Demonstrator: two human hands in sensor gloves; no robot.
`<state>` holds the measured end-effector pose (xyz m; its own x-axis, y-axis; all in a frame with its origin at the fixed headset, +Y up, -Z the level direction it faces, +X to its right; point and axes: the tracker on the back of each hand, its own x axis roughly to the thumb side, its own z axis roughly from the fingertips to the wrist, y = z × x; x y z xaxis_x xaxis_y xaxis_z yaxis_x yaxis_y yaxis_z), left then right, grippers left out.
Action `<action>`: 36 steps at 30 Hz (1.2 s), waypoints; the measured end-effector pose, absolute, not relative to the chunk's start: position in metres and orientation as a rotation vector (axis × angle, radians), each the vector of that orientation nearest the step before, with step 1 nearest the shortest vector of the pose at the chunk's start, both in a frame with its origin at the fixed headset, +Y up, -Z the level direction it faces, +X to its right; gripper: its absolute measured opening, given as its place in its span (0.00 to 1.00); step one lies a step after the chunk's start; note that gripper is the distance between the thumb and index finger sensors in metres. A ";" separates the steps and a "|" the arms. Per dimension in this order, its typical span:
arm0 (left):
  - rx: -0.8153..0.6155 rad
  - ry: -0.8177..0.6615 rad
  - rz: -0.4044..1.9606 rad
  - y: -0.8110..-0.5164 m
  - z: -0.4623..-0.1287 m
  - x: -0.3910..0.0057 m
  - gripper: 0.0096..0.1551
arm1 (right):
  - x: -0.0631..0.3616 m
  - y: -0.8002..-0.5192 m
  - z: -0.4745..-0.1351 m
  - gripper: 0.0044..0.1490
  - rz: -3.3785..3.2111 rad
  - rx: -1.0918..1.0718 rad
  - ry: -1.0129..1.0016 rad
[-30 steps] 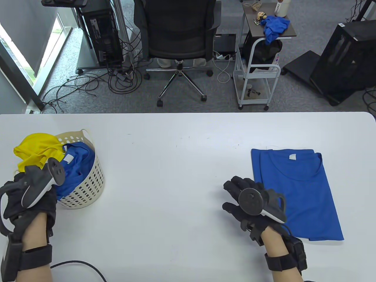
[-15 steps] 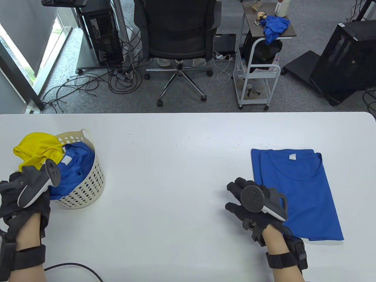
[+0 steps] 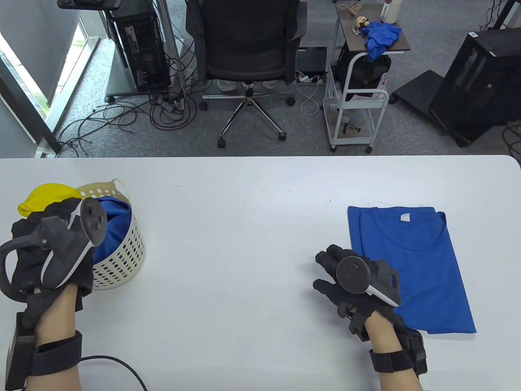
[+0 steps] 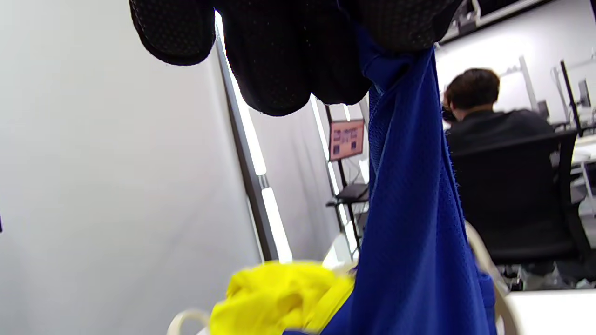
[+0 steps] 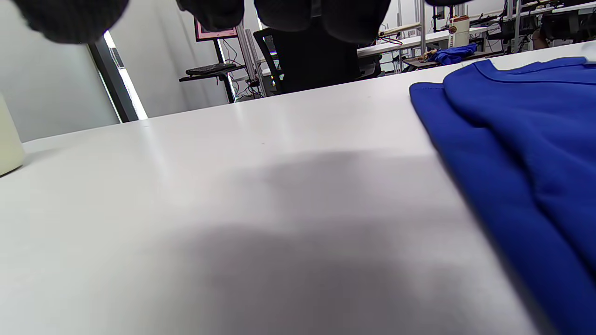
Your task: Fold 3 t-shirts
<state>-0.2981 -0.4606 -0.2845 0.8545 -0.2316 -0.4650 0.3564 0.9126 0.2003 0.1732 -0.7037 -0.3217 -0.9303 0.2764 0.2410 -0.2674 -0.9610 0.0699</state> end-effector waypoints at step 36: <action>0.607 0.060 -0.321 -0.391 -0.271 -0.001 0.24 | 0.173 -0.697 -0.316 0.41 2.712 0.324 -0.100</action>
